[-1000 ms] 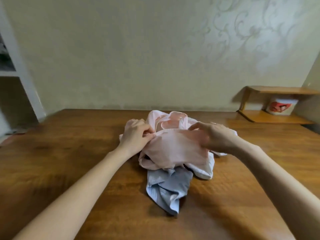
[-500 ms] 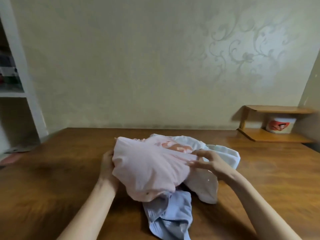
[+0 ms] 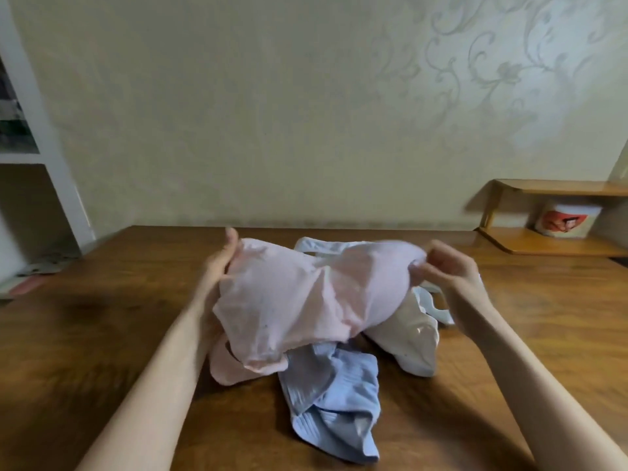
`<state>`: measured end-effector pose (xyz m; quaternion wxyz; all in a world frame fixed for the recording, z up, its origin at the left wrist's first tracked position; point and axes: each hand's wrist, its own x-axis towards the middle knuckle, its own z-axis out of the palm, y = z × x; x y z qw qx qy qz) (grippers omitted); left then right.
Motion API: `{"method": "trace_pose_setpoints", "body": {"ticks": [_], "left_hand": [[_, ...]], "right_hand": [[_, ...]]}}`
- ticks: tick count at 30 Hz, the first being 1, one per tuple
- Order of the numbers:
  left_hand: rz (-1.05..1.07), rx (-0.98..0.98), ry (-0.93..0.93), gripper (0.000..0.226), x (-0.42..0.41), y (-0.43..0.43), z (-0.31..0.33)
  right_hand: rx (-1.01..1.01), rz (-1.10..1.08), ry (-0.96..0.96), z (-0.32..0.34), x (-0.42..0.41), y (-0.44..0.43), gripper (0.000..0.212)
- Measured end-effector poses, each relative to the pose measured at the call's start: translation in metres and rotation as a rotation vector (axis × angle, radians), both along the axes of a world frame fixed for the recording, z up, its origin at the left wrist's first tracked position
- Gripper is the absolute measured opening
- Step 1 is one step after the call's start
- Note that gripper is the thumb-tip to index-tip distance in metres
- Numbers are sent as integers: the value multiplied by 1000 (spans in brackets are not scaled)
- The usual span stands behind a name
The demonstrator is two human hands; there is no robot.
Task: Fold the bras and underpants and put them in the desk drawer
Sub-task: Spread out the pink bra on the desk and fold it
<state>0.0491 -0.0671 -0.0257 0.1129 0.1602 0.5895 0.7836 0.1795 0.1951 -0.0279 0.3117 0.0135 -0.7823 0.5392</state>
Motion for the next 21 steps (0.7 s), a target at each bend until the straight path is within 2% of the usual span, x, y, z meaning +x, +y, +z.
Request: {"method": "trace_pose_setpoints", "body": {"ticks": [2, 4, 5, 7, 8, 9, 11, 13, 14, 15, 16, 17, 19, 21], "left_hand": [[225, -213, 221, 34, -7, -2, -2], [246, -323, 319, 27, -11, -5, -7], [253, -315, 333, 25, -14, -9, -11], [267, -248, 276, 24, -15, -11, -12], [265, -233, 231, 26, -14, -11, -12], [281, -265, 220, 28, -16, -10, -14], [396, -526, 321, 35, -23, -11, -24], [484, -784, 448, 34, -29, -15, -28], [510, -807, 487, 32, -31, -16, -26], [537, -745, 524, 30, -31, -17, -24], [579, -637, 585, 27, -29, -18, -20], [634, -493, 689, 23, -26, -18, -15], [766, -268, 932, 10, -14, -20, -1], [860, -238, 1173, 13, -1, -25, 14]], "right_hand": [[-206, -50, 109, 8, 4, 6, 27], [-363, 26, 145, 16, 12, 13, 14], [-413, 110, 101, 18, 15, 17, 15], [-488, 290, -17, 18, 20, 19, 30], [-561, 361, -36, 19, 23, 18, 26], [-618, 415, -33, 18, 26, 20, 20], [-619, 556, -26, 19, 30, 22, 15], [-420, 554, -106, 20, 31, 27, 14], [-265, 449, -152, 20, 30, 29, 11], [-39, 241, -163, 19, 27, 32, 13], [213, -42, -83, 16, 23, 37, 21], [445, -334, 99, 13, 18, 39, 25], [759, -770, 556, 14, 17, 33, 14], [868, -921, 777, 18, 23, 29, 7]]}}
